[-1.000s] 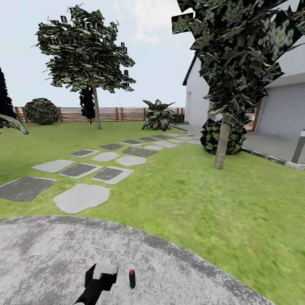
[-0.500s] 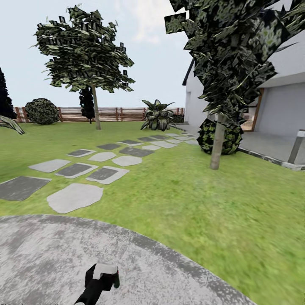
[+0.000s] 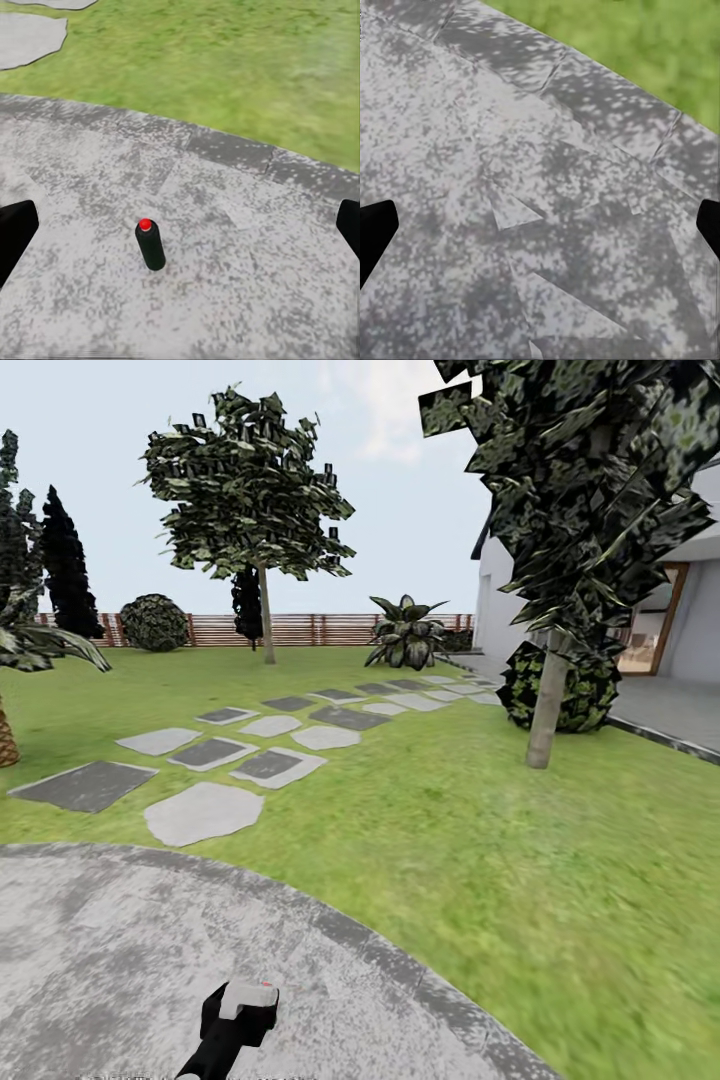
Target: Pick up the pesticide atomizer in the garden and spray insectifuge to fully cover both potted plants in the garden.
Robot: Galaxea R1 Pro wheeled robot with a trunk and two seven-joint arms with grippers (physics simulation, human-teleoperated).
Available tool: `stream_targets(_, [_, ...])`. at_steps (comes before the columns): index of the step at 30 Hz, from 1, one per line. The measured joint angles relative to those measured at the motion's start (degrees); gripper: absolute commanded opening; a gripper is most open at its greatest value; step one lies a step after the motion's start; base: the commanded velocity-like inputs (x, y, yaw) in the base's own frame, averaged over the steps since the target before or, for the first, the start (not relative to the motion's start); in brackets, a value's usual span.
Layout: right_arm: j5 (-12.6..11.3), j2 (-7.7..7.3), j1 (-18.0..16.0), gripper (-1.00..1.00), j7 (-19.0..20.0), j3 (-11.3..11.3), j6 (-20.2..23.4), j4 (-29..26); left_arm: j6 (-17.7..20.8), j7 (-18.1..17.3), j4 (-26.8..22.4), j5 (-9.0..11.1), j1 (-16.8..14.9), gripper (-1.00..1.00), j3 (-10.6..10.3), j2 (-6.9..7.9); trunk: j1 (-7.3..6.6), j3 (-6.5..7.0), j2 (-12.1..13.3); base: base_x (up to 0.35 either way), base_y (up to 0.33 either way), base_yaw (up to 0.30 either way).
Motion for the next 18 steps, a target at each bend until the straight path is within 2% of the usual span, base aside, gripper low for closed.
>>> stream_targets(5, [0.0,0.0,0.0,1.0,0.0,0.0,0.0,0.0,0.0,0.0,0.0,0.0,0.0,1.0,0.0,0.0,0.0,0.0,0.0,0.0,-0.121,0.256])
stream_targets(18, [0.0,0.0,0.0,1.0,0.0,0.0,0.0,0.0,0.0,0.0,0.0,0.0,0.0,1.0,0.0,0.0,0.0,0.0,0.0,0.004,-0.014,0.256])
